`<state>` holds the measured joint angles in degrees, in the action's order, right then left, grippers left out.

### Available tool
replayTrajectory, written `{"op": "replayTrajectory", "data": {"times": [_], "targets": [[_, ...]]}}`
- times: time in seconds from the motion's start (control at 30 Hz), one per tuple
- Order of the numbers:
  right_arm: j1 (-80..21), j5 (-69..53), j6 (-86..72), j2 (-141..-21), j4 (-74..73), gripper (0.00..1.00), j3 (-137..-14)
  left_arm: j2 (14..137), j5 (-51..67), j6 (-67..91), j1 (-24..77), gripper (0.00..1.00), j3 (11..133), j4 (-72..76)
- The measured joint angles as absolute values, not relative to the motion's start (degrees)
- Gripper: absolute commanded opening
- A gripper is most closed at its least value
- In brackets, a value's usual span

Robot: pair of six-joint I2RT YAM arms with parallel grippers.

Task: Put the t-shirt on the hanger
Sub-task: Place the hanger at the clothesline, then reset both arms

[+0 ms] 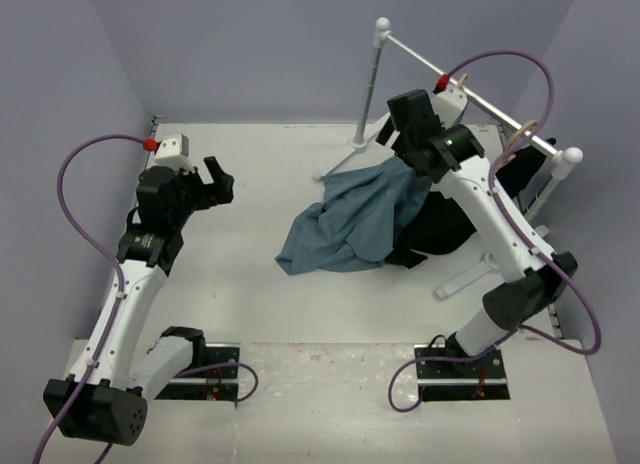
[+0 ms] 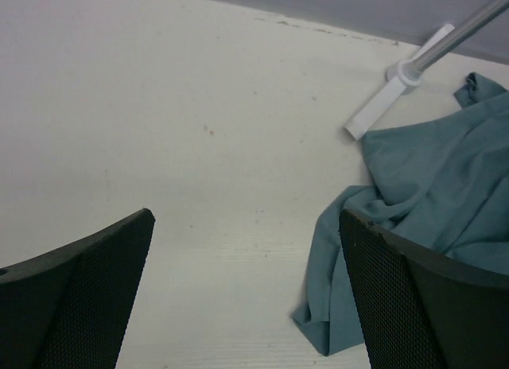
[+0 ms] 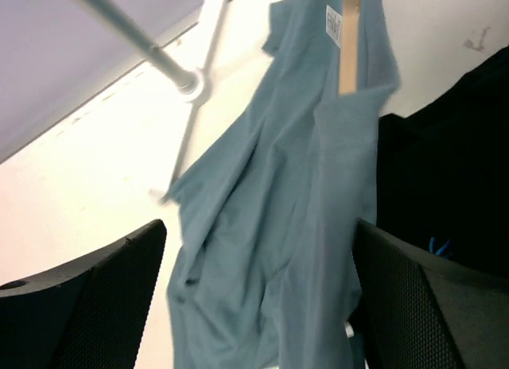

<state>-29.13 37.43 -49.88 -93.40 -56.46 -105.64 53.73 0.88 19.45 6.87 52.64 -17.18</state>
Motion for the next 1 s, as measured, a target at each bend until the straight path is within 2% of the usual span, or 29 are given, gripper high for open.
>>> {"op": "replayTrajectory", "data": {"times": [0.1, 0.27, 0.5, 0.7, 1.0], "targets": [[-29.5, 34.7, -46.5, -85.5, -53.8, 0.99, -102.3, 53.5, -3.3, 20.7, 6.9, 1.00, 51.2, -18.8], [-29.8, 28.6, -36.8, -65.0, -49.3, 0.99, -93.7, 49.1, -5.9, 21.2, 6.9, 1.00, 47.0, -21.0], [-29.8, 29.2, -28.3, -36.0, -48.4, 0.99, -74.9, 34.3, -8.7, 18.7, 9.1, 1.00, 41.1, -22.3], [-29.8, 31.1, -25.8, -25.6, -52.1, 0.99, -64.9, 27.4, -13.8, 17.9, 12.8, 1.00, 38.0, -22.6], [-29.8, 34.7, -21.5, -15.5, -52.8, 0.99, -57.9, 23.9, -18.4, 17.9, 14.7, 1.00, 35.8, -24.6]]}}
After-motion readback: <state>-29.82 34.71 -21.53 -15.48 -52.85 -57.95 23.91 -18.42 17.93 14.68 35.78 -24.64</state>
